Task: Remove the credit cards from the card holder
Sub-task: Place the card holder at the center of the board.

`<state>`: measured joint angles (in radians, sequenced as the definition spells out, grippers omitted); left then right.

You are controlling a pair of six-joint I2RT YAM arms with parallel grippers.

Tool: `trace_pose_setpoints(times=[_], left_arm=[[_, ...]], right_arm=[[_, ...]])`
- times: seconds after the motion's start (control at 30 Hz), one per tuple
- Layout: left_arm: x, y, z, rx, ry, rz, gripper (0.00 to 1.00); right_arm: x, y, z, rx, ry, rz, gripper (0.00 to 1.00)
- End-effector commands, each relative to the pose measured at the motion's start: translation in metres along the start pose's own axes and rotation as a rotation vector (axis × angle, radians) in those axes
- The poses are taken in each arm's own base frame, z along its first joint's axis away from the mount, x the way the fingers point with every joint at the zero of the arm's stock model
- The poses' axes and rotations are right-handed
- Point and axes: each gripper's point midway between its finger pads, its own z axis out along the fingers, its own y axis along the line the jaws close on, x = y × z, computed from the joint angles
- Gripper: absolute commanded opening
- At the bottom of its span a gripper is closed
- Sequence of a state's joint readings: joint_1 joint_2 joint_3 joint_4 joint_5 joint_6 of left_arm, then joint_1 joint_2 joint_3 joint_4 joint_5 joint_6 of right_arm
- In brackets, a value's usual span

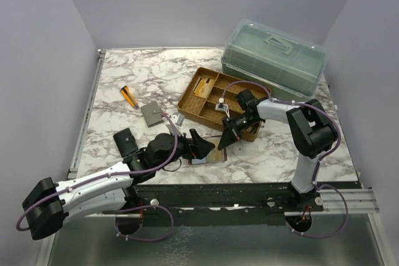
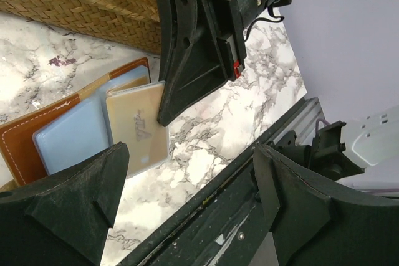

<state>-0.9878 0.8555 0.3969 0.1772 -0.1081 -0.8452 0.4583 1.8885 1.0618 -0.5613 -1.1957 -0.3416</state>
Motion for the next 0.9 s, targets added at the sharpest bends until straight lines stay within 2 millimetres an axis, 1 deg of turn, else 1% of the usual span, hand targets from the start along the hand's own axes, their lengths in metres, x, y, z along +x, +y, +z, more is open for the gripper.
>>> trace_pose_setpoints(times=[0.0, 0.1, 0.17, 0.3, 0.37, 0.5, 0.7, 0.87], left_arm=[[0.003, 0.001, 0.004, -0.004, -0.024, -0.022, 0.87], [0.011, 0.000, 0.006, 0.003, -0.011, -0.026, 0.87], [0.017, 0.004, 0.008, -0.012, -0.004, -0.021, 0.87], [0.031, 0.023, 0.013, -0.069, 0.010, -0.005, 0.86], [0.035, 0.028, 0.014, -0.062, 0.001, 0.005, 0.86], [0.034, 0.030, 0.016, -0.038, -0.032, 0.021, 0.86], [0.044, 0.034, 0.023, -0.038, -0.005, 0.014, 0.85], [0.047, 0.037, 0.026, -0.042, -0.007, -0.008, 0.85]], right_arm=[[-0.009, 0.002, 0.000, 0.002, -0.006, -0.043, 0.00], [-0.009, 0.003, 0.000, 0.002, -0.010, -0.041, 0.01], [-0.009, 0.003, 0.001, -0.002, -0.012, -0.036, 0.01], [-0.009, 0.002, 0.002, -0.015, -0.012, -0.018, 0.01], [-0.009, 0.003, 0.003, -0.025, -0.013, -0.012, 0.02], [-0.007, 0.005, 0.012, -0.040, 0.005, -0.010, 0.05], [-0.004, 0.015, 0.024, -0.113, 0.023, 0.003, 0.20], [-0.003, 0.021, 0.031, -0.138, 0.037, -0.007, 0.28]])
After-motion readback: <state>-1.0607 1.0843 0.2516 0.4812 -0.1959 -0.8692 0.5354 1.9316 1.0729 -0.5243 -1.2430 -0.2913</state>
